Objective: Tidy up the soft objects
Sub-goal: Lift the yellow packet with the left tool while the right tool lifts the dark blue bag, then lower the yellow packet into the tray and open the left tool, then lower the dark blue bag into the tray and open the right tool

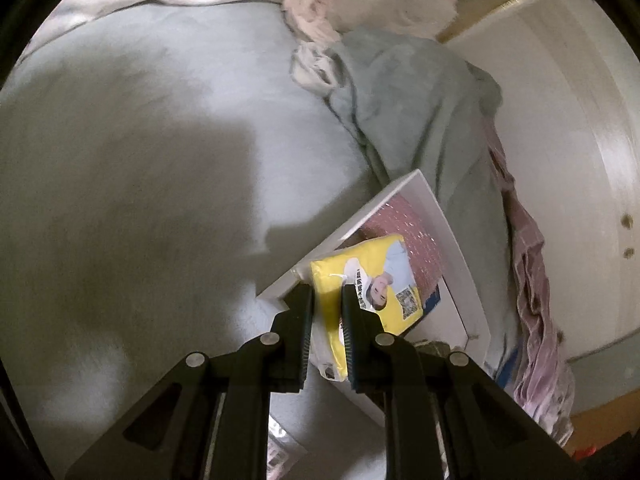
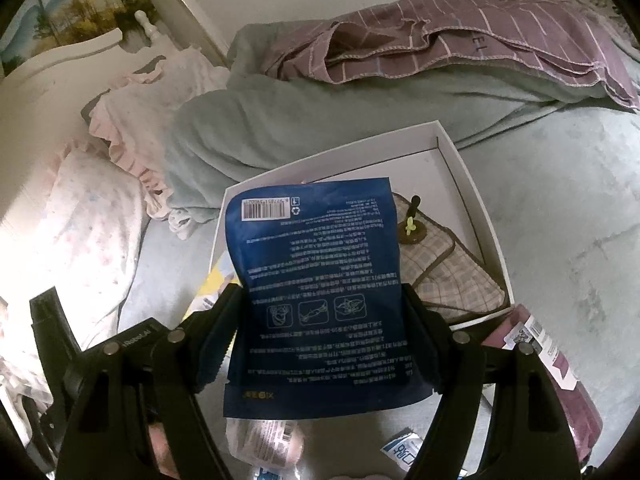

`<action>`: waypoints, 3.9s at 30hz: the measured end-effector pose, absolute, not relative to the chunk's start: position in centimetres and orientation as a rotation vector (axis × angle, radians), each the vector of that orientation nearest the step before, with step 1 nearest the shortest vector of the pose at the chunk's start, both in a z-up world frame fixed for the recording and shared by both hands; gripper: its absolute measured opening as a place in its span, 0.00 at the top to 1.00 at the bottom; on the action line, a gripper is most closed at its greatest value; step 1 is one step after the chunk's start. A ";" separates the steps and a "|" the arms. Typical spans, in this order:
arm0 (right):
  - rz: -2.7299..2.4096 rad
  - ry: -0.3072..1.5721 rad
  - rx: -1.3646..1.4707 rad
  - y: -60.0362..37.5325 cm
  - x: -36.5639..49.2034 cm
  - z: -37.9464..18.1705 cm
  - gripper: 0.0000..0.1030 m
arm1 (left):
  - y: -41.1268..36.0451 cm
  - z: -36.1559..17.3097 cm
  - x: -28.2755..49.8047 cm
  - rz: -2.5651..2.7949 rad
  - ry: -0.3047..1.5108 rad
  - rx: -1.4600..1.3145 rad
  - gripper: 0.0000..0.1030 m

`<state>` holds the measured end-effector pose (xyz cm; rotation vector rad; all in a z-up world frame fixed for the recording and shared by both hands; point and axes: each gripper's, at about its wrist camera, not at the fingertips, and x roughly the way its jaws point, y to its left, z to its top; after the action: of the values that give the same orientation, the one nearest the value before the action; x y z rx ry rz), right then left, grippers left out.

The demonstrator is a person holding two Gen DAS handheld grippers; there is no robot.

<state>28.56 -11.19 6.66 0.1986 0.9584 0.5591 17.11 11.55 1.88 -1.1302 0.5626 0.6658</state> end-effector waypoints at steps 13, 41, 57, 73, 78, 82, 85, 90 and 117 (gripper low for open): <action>0.527 0.976 0.249 -13.0 29.3 6.6 0.25 | 11.5 1.4 19.2 0.704 0.626 -1.118 0.86; 0.537 0.967 0.231 -13.1 29.1 6.8 0.25 | 10.8 5.5 17.4 0.580 0.698 -1.018 0.52; 0.564 0.987 0.165 -10.4 28.3 6.3 0.25 | 13.9 6.1 19.9 0.392 0.955 -0.706 0.53; 0.452 0.954 -0.001 -0.4 27.8 5.6 0.23 | 20.5 5.8 15.5 0.389 0.896 -0.720 0.52; 0.495 1.051 0.115 0.7 28.8 3.0 0.19 | 21.2 5.2 15.4 0.351 0.905 -0.755 0.53; 0.536 1.080 0.183 0.1 28.7 2.2 0.16 | 20.9 4.9 15.7 0.317 0.924 -0.762 0.52; 0.550 1.079 0.202 -0.1 28.5 2.4 0.15 | 20.3 4.9 16.2 0.319 0.949 -0.729 0.52; 0.535 1.025 0.195 -0.3 27.9 2.8 0.08 | 19.3 5.2 16.8 0.288 0.965 -0.695 0.52; 0.581 1.205 -0.094 1.1 26.4 3.5 0.68 | 20.3 4.1 16.8 0.287 0.991 -0.748 0.52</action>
<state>26.37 1.07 3.45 -0.0943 1.2048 0.5805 16.78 20.29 4.13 -0.7483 0.9906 0.2869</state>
